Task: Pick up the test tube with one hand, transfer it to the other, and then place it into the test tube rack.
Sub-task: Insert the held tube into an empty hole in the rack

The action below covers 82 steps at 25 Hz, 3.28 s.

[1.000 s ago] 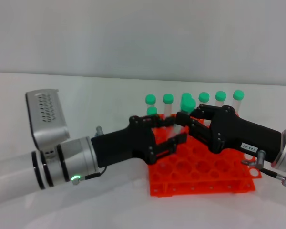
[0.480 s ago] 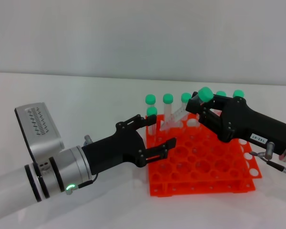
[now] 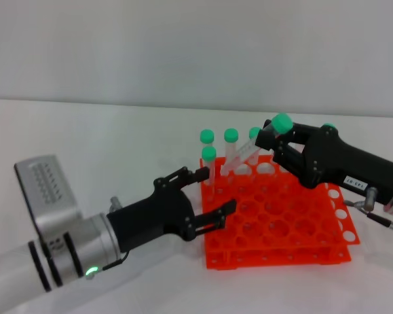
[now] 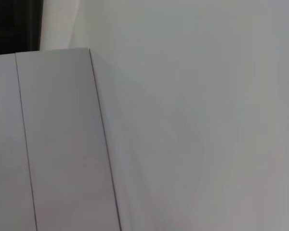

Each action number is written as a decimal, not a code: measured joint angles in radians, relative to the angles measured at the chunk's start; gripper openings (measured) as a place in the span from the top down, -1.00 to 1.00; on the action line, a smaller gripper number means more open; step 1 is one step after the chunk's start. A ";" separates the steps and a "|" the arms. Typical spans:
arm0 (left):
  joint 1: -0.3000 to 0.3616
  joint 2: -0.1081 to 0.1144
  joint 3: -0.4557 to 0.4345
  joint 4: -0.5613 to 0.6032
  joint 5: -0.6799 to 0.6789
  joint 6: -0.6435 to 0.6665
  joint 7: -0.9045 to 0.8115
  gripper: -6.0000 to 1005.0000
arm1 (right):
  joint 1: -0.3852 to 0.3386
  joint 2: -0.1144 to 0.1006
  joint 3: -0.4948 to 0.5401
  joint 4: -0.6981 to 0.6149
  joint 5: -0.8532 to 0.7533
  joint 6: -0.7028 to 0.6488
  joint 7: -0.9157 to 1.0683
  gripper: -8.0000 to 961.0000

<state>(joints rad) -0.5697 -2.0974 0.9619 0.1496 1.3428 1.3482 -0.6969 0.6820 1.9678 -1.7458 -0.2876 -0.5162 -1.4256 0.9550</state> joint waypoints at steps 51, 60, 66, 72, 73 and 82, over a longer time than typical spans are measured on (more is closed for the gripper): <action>0.400 0.003 -0.003 -0.274 -0.600 0.364 0.556 -0.62 | 0.180 -0.062 0.008 -0.176 -0.449 0.478 0.289 0.47; 0.401 0.004 -0.003 -0.274 -0.600 0.364 0.555 -0.62 | 0.175 -0.033 0.008 -0.176 -0.481 0.518 0.289 0.45; 0.404 0.002 -0.003 -0.274 -0.598 0.364 0.556 -0.62 | 0.177 -0.019 0.008 -0.177 -0.499 0.557 0.286 0.44; 0.403 0.002 -0.003 -0.281 -0.599 0.364 0.556 -0.61 | 0.181 -0.003 0.008 -0.178 -0.529 0.590 0.283 0.43; 0.402 0.002 -0.003 -0.282 -0.599 0.364 0.556 -0.61 | 0.181 0.000 0.008 -0.178 -0.536 0.597 0.283 0.43; 0.400 0.003 -0.003 -0.283 -0.600 0.364 0.556 -0.61 | 0.183 0.015 0.004 -0.179 -0.543 0.616 0.282 0.42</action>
<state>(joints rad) -0.1698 -2.0940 0.9587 -0.1335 0.7428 1.7119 -0.1410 0.8652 1.9830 -1.7417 -0.4664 -1.0595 -0.8093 1.2370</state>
